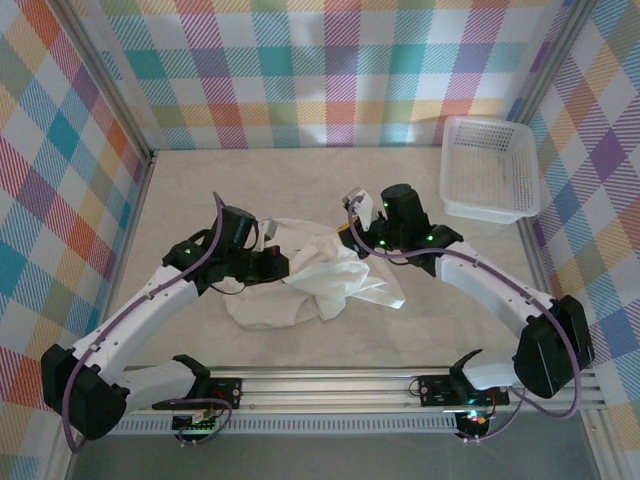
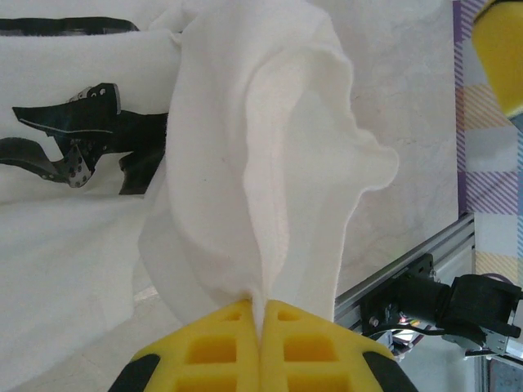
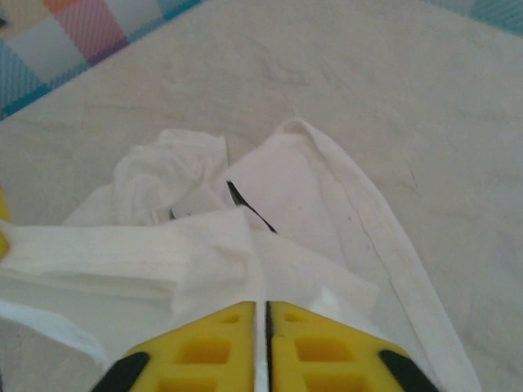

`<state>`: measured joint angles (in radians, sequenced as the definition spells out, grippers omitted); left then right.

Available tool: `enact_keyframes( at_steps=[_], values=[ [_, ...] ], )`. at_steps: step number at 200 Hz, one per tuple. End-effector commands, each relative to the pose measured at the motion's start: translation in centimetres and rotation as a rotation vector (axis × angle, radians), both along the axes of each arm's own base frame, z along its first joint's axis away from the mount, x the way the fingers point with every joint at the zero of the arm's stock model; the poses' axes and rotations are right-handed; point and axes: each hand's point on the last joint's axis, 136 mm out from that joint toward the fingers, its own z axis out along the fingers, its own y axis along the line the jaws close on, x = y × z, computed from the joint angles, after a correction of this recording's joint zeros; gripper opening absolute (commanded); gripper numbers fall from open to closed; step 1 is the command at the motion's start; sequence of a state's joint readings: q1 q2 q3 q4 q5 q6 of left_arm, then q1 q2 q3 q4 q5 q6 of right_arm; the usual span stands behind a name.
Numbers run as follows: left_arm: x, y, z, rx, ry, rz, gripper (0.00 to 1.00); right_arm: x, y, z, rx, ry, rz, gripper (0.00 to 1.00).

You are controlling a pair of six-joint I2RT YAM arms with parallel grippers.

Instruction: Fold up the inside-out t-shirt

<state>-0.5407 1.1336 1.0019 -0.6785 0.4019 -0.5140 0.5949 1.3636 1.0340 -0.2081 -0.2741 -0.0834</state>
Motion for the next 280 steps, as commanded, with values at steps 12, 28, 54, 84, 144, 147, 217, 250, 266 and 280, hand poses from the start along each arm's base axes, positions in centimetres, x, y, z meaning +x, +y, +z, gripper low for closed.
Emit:
enact_keyframes(
  at_steps=[12, 28, 54, 84, 144, 147, 217, 250, 266, 280],
  values=[
    [0.4, -0.1, 2.3, -0.027, -0.055, -0.012, 0.00, 0.3, 0.5, -0.9, -0.013, 0.093, 0.001, 0.09],
    [0.4, -0.2, 2.4, -0.028, -0.054, -0.012, 0.00, -1.4, 1.9, 0.4, 0.071, 0.149, 0.082, 0.20],
    [0.6, -0.5, 2.0, -0.045, -0.046, -0.006, 0.00, -3.0, 3.4, 1.3, 0.057, 0.254, 0.003, 0.39],
    [0.7, -0.7, 1.8, -0.047, -0.035, -0.010, 0.00, -3.7, 4.6, -1.1, -0.150, 0.233, -0.048, 0.48],
    [0.7, -0.3, 2.1, -0.028, -0.046, -0.007, 0.00, -0.9, 4.2, -5.2, -0.412, 0.093, -0.103, 0.58],
    [0.7, -0.3, 2.1, -0.029, -0.045, -0.006, 0.00, -0.9, 4.2, -5.2, -0.413, 0.091, -0.099, 0.57],
    [1.0, -0.6, 1.9, -0.028, -0.037, -0.011, 0.00, 0.9, -0.5, -2.9, -0.390, 0.058, -0.294, 0.07],
    [1.8, -1.7, 2.9, -0.055, -0.062, -0.048, 0.00, 0.3, -2.4, -2.3, -0.227, 0.204, -0.299, 0.00],
    [3.0, -2.6, 3.9, -0.062, -0.081, -0.067, 0.00, -0.5, -2.6, -1.4, -0.131, 0.263, -0.282, 0.00],
    [4.7, -3.9, 5.1, -0.079, -0.109, -0.083, 0.00, -0.7, -3.8, -0.7, -0.084, 0.293, -0.327, 0.00]
  ],
)
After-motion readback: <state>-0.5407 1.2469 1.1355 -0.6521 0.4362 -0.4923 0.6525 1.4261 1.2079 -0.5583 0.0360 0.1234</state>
